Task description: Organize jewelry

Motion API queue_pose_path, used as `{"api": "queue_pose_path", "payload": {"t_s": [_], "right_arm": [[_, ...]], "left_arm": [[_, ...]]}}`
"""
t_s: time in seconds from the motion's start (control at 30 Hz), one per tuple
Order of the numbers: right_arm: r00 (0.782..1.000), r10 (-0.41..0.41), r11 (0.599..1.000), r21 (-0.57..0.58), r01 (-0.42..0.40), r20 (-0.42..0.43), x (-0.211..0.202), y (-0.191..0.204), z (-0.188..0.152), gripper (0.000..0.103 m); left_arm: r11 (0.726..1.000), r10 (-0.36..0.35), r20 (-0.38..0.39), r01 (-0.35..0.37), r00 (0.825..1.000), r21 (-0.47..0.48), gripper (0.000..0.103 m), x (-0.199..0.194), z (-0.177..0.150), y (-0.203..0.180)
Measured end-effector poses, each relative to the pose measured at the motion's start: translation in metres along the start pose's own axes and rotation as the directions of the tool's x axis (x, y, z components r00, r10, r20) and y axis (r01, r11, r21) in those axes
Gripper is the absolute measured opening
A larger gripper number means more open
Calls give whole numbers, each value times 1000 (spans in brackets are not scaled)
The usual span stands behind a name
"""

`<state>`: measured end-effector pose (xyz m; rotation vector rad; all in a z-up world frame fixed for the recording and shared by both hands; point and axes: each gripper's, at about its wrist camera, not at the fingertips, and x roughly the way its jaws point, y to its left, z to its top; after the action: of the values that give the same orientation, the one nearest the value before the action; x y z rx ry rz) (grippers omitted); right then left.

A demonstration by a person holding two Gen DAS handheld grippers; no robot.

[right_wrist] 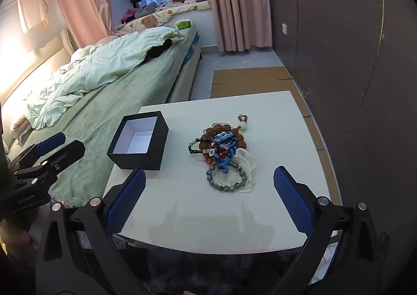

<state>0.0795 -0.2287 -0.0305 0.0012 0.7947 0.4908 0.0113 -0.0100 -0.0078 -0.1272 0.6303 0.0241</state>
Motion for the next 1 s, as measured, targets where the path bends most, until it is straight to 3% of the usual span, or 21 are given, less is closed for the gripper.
{"api": "queue_pose_path", "payload": {"t_s": [1.0], "right_arm": [[999, -37, 999, -34, 38, 29, -13, 9, -6, 98]], "left_arm": [[1000, -9, 4, 9, 1000, 11, 95, -10, 2, -4]]}}
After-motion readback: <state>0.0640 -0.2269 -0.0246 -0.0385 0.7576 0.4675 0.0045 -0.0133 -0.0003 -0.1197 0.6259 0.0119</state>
